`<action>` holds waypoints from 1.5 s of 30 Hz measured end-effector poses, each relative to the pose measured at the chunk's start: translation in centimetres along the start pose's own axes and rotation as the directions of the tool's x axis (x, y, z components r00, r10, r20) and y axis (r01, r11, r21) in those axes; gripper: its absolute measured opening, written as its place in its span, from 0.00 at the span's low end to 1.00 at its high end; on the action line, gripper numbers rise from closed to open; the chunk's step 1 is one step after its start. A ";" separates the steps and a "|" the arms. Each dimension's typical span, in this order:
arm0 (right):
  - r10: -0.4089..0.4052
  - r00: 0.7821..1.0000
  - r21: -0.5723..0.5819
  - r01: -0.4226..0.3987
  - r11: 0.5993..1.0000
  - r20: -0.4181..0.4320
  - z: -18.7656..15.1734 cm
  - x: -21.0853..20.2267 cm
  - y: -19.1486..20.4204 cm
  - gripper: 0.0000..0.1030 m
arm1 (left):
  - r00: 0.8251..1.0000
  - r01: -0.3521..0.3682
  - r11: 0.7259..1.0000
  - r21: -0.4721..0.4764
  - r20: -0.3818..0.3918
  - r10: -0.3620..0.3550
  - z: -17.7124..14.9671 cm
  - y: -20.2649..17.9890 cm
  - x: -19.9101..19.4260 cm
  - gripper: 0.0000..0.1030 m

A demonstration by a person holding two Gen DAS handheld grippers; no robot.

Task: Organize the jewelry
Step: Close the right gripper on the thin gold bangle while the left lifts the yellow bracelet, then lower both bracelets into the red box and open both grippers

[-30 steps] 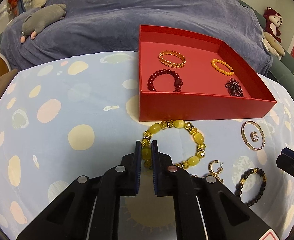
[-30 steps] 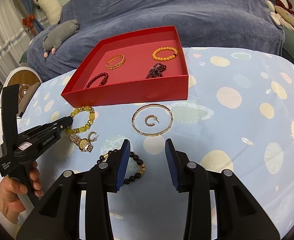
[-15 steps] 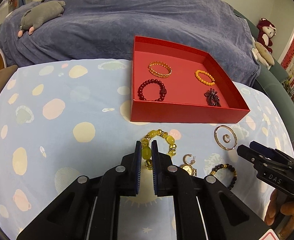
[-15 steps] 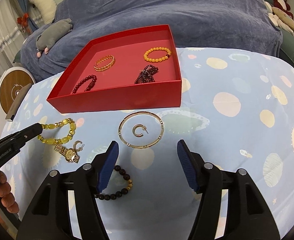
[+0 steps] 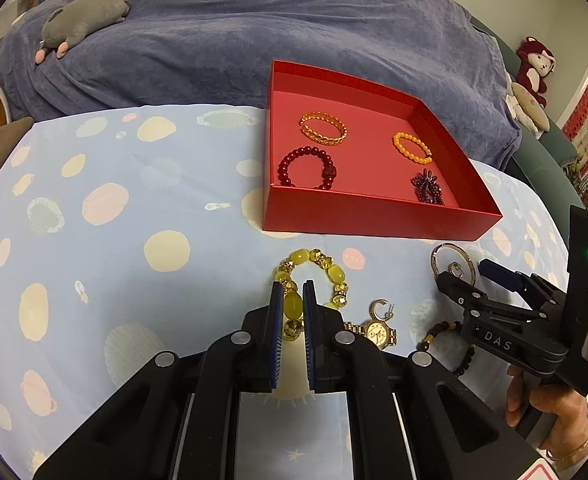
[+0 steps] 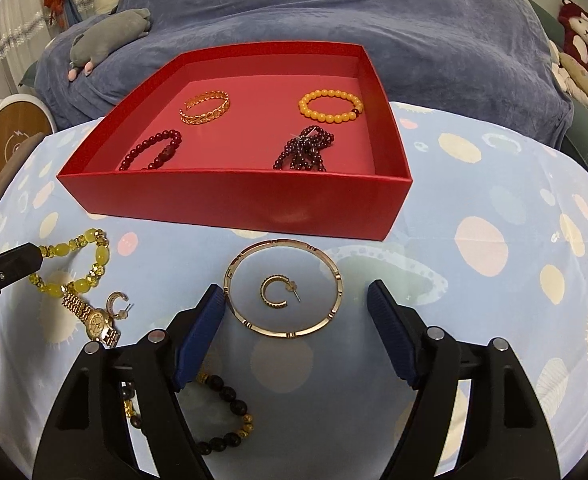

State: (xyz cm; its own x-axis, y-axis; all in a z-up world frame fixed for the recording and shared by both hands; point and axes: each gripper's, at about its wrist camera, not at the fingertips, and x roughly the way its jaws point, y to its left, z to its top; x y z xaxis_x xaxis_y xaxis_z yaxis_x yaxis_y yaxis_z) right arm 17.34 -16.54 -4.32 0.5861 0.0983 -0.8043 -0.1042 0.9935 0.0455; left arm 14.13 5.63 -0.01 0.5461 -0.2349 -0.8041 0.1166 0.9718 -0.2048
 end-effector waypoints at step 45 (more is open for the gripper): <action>0.122 0.985 0.022 -0.125 0.992 0.125 5.7 -6.7 -0.7 0.56 | 0.982 0.101 0.991 0.085 0.152 -0.113 7.8 -4.1 -6.5 0.07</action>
State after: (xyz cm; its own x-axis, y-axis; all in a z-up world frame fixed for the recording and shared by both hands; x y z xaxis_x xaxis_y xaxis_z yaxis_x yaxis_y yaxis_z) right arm 18.09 -17.58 4.43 0.6650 0.2247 -0.7122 -0.1591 0.9744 0.1588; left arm 16.57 3.27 10.36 0.6492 -0.3375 -0.6816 0.2410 0.9413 -0.2365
